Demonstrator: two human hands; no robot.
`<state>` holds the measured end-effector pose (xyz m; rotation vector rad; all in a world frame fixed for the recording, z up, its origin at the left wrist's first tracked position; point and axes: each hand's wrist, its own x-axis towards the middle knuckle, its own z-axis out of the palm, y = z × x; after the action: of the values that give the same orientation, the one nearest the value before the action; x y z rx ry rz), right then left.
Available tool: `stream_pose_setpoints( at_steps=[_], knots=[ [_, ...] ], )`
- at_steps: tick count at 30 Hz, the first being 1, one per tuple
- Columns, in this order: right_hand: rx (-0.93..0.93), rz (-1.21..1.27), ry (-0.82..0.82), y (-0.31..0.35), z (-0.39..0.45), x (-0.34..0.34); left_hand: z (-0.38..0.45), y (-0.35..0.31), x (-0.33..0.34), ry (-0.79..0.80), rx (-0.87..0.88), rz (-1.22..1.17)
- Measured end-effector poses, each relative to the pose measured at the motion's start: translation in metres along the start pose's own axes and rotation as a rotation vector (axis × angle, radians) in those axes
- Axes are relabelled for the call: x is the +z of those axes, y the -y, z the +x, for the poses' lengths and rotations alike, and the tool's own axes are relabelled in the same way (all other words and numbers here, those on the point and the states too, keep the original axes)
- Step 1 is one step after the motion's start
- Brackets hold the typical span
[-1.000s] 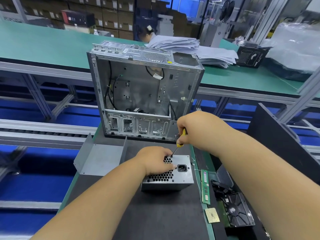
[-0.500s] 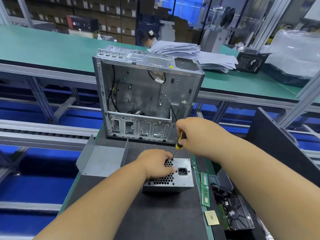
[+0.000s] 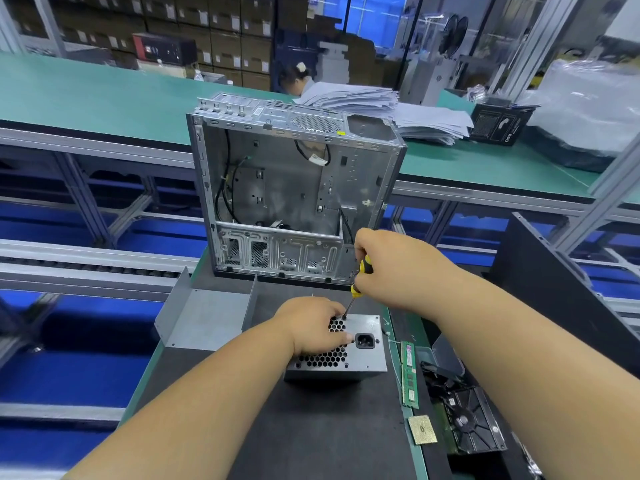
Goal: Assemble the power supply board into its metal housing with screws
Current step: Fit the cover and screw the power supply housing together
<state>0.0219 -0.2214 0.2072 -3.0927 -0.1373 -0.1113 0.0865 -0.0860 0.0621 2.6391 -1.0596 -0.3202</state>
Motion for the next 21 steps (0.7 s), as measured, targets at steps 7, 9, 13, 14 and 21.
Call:
stream_pose_setpoints(
  at_steps=[7,9,13,14,21],
  knots=[
    [0.018,-0.209,0.022,0.001,0.003,-0.002,0.001,-0.001,-0.002,0.017,-0.018,-0.009],
    [0.077,-0.344,0.0,0.002,0.005,0.004,0.0,0.0,-0.001,0.015,-0.021,-0.025],
    [0.155,-0.397,-0.089,0.0,0.001,0.012,0.002,0.001,0.001,-0.001,-0.022,-0.032],
    [0.155,-0.368,-0.081,-0.001,0.0,0.012,0.002,0.002,0.001,-0.001,-0.02,-0.029],
    [-0.031,-0.045,0.048,0.002,-0.01,-0.008,0.005,0.004,0.001,0.017,-0.023,-0.014]
  ],
)
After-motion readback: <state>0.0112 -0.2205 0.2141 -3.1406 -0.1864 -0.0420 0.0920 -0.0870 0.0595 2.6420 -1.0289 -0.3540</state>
